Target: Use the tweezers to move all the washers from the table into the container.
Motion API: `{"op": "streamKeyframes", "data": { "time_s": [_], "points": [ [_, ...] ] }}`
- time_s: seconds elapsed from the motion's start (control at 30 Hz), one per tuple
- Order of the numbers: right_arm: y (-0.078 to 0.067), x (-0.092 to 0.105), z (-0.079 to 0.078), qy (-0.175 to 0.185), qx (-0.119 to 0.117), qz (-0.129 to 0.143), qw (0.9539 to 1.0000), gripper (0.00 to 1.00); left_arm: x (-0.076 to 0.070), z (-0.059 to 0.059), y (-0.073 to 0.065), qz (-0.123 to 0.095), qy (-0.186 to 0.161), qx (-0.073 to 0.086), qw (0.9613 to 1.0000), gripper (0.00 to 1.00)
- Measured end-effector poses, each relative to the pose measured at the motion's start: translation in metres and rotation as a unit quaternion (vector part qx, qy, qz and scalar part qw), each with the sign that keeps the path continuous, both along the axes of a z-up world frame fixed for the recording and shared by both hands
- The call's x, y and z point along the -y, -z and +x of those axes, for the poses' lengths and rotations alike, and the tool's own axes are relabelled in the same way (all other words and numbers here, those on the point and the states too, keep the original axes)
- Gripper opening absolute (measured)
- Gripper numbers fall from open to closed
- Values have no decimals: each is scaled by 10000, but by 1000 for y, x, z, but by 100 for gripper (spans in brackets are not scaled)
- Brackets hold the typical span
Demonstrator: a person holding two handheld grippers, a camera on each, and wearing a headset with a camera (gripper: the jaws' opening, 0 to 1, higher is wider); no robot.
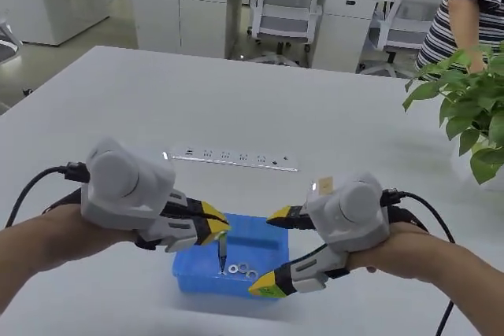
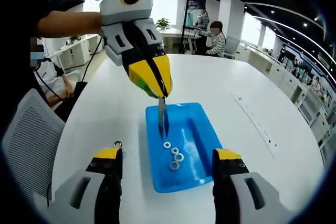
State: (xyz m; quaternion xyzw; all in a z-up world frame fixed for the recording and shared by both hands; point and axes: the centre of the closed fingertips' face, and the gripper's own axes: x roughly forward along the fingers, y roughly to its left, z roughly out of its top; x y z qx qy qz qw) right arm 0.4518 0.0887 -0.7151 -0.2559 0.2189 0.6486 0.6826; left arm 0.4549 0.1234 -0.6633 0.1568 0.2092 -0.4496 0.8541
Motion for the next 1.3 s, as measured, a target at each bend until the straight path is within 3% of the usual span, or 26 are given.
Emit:
{"op": "streamKeyframes", "data": {
  "time_s": [0.3,0.57,1.3],
  "points": [
    [-7,13,-9,292,-81,121,9995,85,-1,-3,-13,34,-26,56,10000,5],
    [-11,18,-20,448,-19,301,9985,100,-3,-8,-21,69,-49,77,9999,5],
    [-13,43,-36,737,-34,396,9965,100,-4,-29,-44,33,-133,61,9999,5]
  ]
}}
